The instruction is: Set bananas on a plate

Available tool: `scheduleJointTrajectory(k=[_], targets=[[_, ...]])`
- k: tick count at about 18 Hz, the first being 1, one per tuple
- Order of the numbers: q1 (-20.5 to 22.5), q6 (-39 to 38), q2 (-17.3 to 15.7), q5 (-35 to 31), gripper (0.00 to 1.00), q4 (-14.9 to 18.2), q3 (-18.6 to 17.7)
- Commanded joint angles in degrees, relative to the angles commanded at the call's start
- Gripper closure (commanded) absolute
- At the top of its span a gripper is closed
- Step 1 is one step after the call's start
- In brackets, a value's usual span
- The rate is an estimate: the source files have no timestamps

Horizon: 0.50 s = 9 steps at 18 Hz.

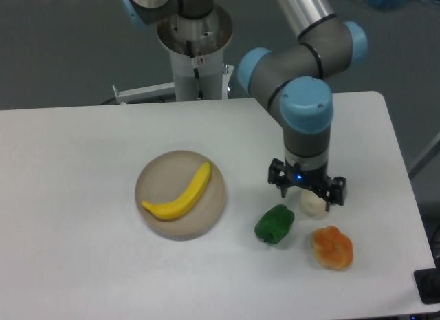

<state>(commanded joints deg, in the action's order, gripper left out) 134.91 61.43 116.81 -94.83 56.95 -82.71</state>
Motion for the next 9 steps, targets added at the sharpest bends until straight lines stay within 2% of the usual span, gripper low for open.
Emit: scheduleJointTrajectory(k=[9], targets=[[0.4, 1.6, 0.9, -0.1, 0.00, -0.1, 1.5]])
